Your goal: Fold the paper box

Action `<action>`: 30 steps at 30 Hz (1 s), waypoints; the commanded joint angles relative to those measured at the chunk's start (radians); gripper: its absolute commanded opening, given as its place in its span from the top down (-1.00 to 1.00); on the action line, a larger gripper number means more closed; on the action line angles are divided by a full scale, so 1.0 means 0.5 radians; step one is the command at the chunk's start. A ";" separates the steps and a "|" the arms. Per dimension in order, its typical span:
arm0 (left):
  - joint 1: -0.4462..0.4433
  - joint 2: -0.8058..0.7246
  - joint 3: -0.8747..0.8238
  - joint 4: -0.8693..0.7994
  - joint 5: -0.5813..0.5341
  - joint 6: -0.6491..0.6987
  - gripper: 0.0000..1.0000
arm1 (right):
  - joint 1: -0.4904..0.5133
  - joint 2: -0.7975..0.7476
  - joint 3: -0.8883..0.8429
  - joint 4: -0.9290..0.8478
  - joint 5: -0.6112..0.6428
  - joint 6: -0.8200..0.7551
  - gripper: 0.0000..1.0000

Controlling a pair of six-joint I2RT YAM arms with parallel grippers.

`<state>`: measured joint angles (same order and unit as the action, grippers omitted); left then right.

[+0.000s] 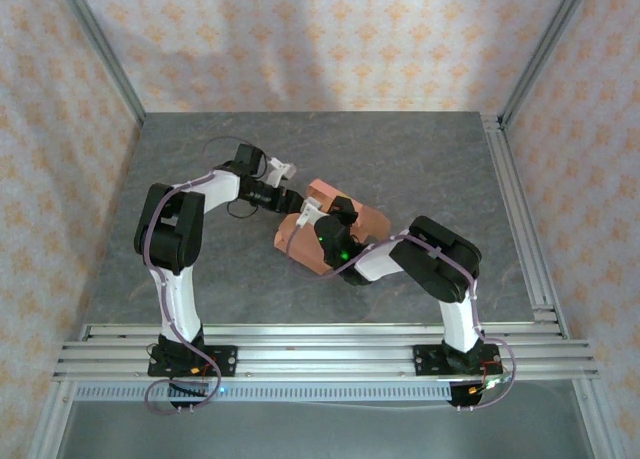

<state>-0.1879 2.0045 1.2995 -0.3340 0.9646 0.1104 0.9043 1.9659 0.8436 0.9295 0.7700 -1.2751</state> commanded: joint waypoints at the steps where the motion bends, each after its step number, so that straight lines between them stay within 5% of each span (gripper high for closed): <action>1: -0.048 -0.014 0.031 0.070 0.001 -0.053 -0.14 | 0.011 0.019 -0.006 -0.239 -0.111 0.117 1.00; 13: -0.067 0.041 0.003 0.312 -0.078 -0.285 -0.05 | 0.010 -0.007 -0.012 -0.291 -0.132 0.182 1.00; 30: -0.136 0.096 0.050 0.291 -0.148 -0.288 0.15 | 0.014 -0.019 0.037 -0.361 -0.157 0.218 1.00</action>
<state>-0.2428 2.0422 1.3033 -0.2077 0.9188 -0.0265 0.9043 1.9472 0.8623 0.8474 0.7517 -1.2221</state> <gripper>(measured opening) 0.429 0.049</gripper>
